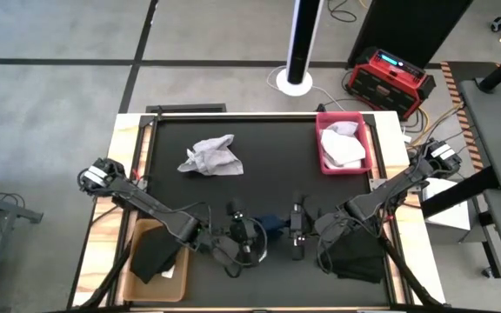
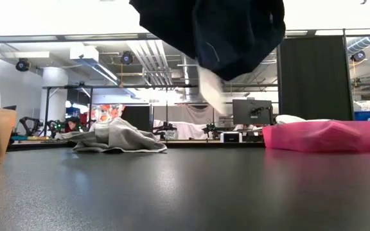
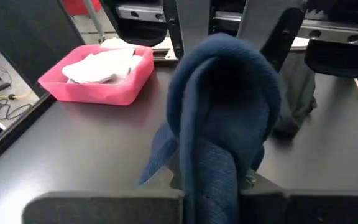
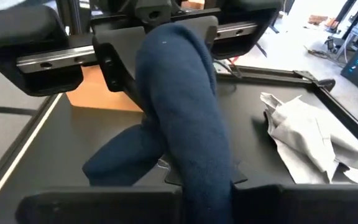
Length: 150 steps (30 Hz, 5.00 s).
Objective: Sort towels by color in basket
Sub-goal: Put the dark blue kitchen towel into the orange bin
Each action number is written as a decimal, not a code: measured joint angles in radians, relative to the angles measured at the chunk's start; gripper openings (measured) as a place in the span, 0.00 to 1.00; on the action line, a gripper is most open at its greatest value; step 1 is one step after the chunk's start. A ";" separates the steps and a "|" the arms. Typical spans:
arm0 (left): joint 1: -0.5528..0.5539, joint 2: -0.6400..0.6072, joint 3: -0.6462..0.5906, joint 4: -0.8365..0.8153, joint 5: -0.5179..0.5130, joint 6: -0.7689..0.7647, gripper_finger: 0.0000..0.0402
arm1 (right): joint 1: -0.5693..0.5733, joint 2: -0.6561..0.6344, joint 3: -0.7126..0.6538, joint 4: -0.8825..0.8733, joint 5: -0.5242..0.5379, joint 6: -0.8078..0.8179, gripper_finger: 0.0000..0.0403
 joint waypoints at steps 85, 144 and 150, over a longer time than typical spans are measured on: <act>-0.453 0.059 -0.001 -1.029 0.701 -1.801 0.06 | 0.008 -0.085 0.000 -0.099 0.018 0.037 0.35; -0.487 0.055 0.038 -1.056 0.710 -1.652 0.00 | 0.008 -0.085 0.000 -0.105 0.017 0.046 0.39; -0.491 0.055 -0.009 -0.952 0.711 -1.654 0.00 | 0.008 -0.085 0.000 -0.105 0.017 0.045 0.41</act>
